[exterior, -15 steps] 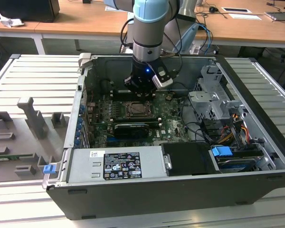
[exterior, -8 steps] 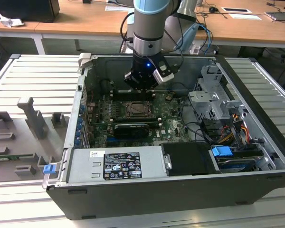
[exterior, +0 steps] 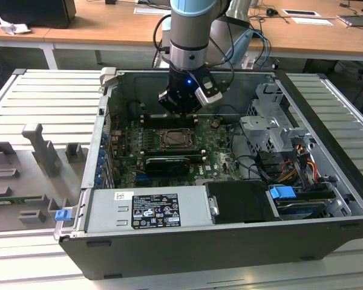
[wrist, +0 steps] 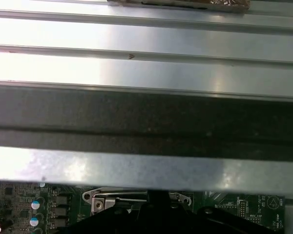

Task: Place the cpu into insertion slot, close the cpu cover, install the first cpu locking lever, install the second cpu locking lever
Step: 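Install the first cpu locking lever, then install the second cpu locking lever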

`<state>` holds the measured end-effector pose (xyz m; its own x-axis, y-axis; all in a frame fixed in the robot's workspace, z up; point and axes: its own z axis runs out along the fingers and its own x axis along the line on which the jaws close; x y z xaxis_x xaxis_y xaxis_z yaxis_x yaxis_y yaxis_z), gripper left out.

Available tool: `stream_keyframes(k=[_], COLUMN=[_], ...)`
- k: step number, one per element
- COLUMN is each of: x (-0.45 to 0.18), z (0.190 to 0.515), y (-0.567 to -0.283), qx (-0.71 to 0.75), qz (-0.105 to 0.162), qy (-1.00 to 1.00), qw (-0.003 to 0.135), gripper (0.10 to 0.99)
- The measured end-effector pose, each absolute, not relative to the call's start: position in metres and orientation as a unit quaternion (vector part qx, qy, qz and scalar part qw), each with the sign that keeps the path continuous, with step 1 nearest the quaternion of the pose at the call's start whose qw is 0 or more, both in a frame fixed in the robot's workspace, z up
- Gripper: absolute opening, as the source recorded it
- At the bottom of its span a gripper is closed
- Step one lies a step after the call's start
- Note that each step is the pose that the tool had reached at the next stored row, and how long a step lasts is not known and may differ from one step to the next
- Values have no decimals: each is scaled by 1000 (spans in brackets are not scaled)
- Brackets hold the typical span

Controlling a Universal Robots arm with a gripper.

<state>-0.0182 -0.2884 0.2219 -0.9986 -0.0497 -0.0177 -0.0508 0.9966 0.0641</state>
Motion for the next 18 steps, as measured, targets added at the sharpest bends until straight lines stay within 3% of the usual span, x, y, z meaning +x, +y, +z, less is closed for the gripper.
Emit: stream_keyframes(k=[18], x=[-18], z=[222], y=[-296], qx=[-25], qz=[32], qy=[999], qw=[8], gripper=[106])
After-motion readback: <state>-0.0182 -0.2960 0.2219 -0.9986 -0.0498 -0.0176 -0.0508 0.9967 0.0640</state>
